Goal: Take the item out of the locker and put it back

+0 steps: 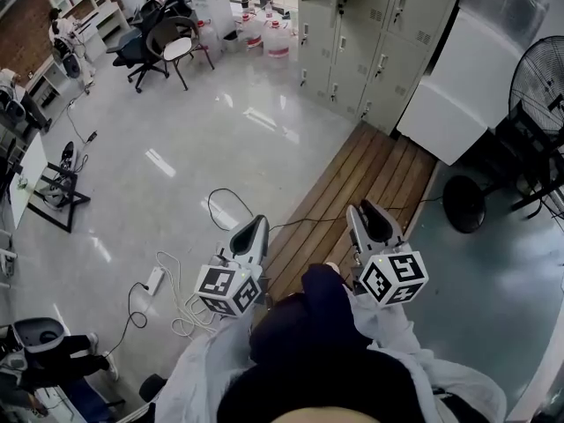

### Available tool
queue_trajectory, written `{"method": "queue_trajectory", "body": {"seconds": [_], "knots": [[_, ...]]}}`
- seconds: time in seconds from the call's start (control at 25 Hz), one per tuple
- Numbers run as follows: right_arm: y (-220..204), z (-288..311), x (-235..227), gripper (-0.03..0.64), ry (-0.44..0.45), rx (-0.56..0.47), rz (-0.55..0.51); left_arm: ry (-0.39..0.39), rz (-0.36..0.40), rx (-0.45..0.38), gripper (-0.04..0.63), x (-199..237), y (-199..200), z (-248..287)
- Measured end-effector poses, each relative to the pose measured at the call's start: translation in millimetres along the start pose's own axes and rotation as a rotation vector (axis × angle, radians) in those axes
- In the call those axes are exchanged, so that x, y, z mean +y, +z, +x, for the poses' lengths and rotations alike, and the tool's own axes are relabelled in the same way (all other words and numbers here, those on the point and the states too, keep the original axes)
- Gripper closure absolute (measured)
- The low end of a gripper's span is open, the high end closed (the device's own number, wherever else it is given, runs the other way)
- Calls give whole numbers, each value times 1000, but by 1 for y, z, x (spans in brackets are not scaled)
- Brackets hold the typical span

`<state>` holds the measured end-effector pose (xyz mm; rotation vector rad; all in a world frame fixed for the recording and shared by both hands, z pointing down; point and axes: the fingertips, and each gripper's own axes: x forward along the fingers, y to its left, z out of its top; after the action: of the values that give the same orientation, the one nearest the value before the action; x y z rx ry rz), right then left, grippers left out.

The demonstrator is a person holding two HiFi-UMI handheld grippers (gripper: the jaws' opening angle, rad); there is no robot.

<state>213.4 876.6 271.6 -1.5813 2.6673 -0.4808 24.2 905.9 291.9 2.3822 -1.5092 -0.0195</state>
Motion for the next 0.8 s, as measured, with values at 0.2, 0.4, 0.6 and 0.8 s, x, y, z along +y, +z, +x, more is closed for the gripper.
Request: {"method": "queue_trajectory", "body": {"seconds": [0.2, 0.4, 0.6, 0.8], "knots": [[-1, 7, 4, 372, 11, -1, -8, -3, 0, 9, 584, 6, -3, 3], [-12, 29, -10, 134, -4, 8, -1, 0, -2, 12, 584, 19, -10, 21], [-22, 68, -27, 40, 16, 18, 4, 12, -8, 8, 584, 47, -14, 54], [-31, 136, -58, 40, 54, 14, 16, 13, 0, 12, 584, 86, -18, 117]]}}
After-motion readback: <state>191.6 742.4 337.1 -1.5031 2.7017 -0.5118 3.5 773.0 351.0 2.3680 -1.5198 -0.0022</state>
